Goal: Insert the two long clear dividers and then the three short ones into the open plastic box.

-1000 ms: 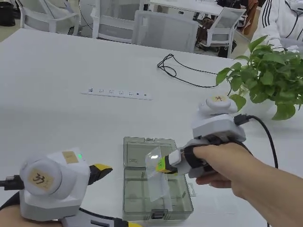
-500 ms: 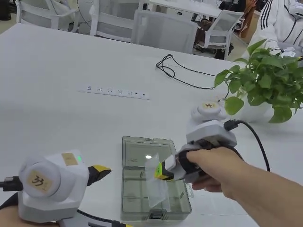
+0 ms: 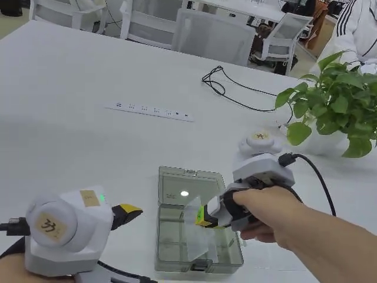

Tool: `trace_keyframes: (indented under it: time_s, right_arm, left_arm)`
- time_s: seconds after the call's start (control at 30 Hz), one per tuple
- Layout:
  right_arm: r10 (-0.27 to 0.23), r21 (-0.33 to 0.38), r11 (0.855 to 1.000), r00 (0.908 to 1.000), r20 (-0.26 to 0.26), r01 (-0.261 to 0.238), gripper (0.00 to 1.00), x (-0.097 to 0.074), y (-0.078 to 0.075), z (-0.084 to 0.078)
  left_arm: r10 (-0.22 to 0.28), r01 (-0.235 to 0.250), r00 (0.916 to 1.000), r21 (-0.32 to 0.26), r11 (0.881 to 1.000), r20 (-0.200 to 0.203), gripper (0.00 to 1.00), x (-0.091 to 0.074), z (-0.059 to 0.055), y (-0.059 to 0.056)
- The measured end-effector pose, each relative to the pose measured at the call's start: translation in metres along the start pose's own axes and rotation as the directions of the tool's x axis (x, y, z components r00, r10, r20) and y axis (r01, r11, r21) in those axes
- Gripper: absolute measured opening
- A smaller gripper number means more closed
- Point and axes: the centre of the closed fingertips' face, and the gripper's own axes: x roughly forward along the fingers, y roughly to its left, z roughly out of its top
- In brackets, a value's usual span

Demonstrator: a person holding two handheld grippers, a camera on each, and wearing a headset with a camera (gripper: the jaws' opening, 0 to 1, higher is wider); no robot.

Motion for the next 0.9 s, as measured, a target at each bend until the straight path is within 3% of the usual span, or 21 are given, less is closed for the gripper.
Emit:
trace_keyframes:
  time_s: [0.67, 0.9]
  right_arm:
    - [-0.022, -0.014, 1.0, 0.9998, -0.003, 0.022, 0.07, 0.009, -0.003, -0.002]
    - [-0.042, -0.06, 0.997, 0.9991, -0.009, 0.041, 0.07, 0.012, -0.001, -0.002]
  left_arm:
    - [-0.003, 0.004, 0.9997, -0.021, 1.0, 0.022, 1.0, -0.002, 0.0, -0.002]
    - [-0.003, 0.004, 0.9998, -0.023, 1.0, 0.02, 1.0, -0.003, -0.002, -0.002]
